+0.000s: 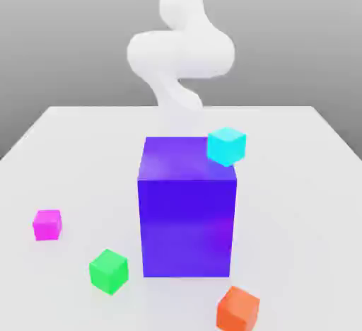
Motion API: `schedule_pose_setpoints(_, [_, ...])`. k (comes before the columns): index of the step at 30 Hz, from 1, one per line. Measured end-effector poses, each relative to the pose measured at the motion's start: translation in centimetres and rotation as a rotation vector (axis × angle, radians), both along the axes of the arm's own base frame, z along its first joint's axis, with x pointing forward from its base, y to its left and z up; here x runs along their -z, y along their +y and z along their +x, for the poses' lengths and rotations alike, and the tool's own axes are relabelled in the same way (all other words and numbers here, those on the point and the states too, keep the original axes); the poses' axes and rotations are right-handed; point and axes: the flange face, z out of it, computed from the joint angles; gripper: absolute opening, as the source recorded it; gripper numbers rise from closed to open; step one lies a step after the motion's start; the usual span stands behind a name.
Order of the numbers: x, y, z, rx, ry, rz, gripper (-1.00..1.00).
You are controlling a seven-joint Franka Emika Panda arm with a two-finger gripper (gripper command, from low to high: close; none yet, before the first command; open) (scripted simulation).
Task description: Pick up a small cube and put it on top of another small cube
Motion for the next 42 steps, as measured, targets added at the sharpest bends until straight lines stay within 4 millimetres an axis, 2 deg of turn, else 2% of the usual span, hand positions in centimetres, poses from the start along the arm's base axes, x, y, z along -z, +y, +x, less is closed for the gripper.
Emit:
schedule_pose_setpoints(3, [5.3, -3.7, 2.6, 0.146, 0.078, 0.034, 0.0])
schedule_pose_setpoints(6, [10.7, -7.7, 4.1, 0.287, 0.149, 0.073, 0.0])
schedule_pose_setpoints(9, [16.2, -11.8, 4.4, 0.427, 0.217, 0.119, 0.0])
schedule_pose_setpoints(12, [21.7, -15.7, 3.7, 0.567, 0.282, 0.17, 0.0])
schedule_pose_setpoints(15, [27.1, -19.4, 2.1, 0.706, 0.343, 0.228, 0.0])
schedule_pose_setpoints(19, [34.1, -23.2, -1.5, 0.889, 0.419, 0.315, 0.0])
schedule_pose_setpoints(23, [40.7, -26.1, -6.4, 1.082, 0.487, 0.418, 0.0])
schedule_pose_setpoints(26, [45.2, -27.4, -10.7, 1.231, 0.532, 0.507, 0.0])
schedule_pose_setpoints(27, [46.6, -27.2, -11.7, 1.263, 0.549, 0.531, 0.0])
schedule_pose_setpoints(34, [53.7, -26.8, -12.3, 1.287, 0.566, 0.552, 0.0])
schedule_pose_setpoints(35, [54.3, -26.8, -12.3, 1.287, 0.566, 0.551, -1.0])
schedule_pose_setpoints(42, [54.1, -26.8, -12.3, 1.288, 0.564, 0.552, -1.0])
